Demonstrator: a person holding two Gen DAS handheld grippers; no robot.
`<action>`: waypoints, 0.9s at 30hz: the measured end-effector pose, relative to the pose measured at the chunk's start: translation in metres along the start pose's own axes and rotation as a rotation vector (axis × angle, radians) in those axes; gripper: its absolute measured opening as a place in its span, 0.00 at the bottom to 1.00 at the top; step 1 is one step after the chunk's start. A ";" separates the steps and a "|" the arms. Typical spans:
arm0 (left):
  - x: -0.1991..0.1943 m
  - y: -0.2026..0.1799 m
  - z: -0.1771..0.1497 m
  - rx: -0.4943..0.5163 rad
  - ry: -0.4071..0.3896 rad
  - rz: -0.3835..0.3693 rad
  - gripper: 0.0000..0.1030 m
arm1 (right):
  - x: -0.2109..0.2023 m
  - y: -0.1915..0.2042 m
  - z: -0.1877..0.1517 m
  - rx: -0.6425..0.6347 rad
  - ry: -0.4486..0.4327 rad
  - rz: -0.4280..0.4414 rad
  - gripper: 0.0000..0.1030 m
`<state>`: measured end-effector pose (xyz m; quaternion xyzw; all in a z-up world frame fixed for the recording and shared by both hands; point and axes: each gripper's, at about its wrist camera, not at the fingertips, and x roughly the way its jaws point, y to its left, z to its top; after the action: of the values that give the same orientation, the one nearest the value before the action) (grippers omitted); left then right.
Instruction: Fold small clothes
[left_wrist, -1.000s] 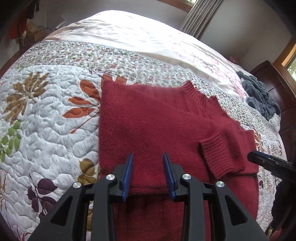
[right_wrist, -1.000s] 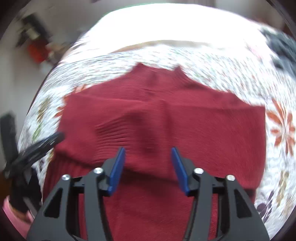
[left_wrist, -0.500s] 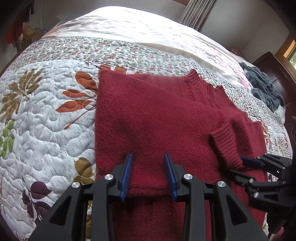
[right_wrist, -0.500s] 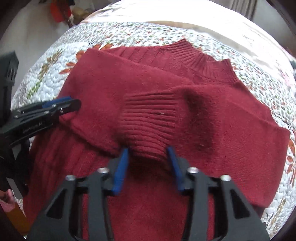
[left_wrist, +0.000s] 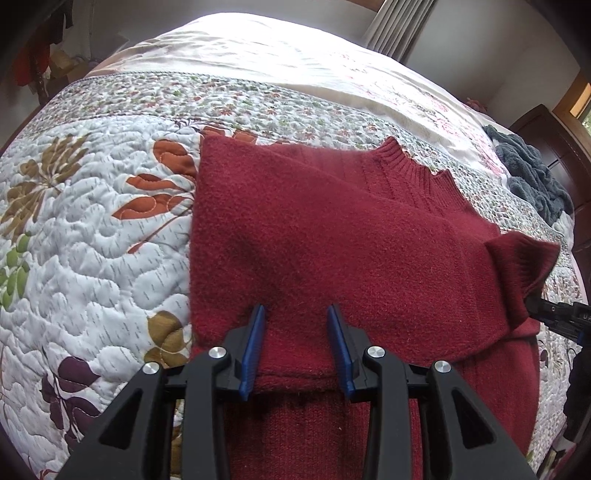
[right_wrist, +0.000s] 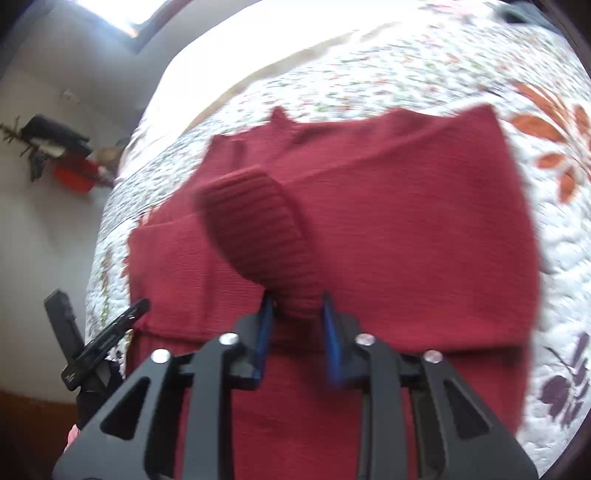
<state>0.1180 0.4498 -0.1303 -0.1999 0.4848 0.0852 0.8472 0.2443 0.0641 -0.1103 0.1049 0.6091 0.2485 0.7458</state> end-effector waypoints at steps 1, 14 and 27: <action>0.000 0.000 0.000 -0.001 0.000 0.001 0.34 | -0.004 -0.009 -0.001 0.018 -0.005 -0.017 0.34; -0.006 -0.027 0.000 0.060 -0.008 0.012 0.39 | 0.003 -0.066 0.002 0.212 0.023 0.058 0.10; -0.015 -0.027 -0.007 0.099 0.050 0.023 0.40 | -0.027 -0.051 -0.019 0.029 -0.066 -0.150 0.23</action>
<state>0.1135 0.4229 -0.1134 -0.1541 0.5117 0.0658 0.8427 0.2351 0.0042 -0.1155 0.0778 0.5939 0.1794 0.7804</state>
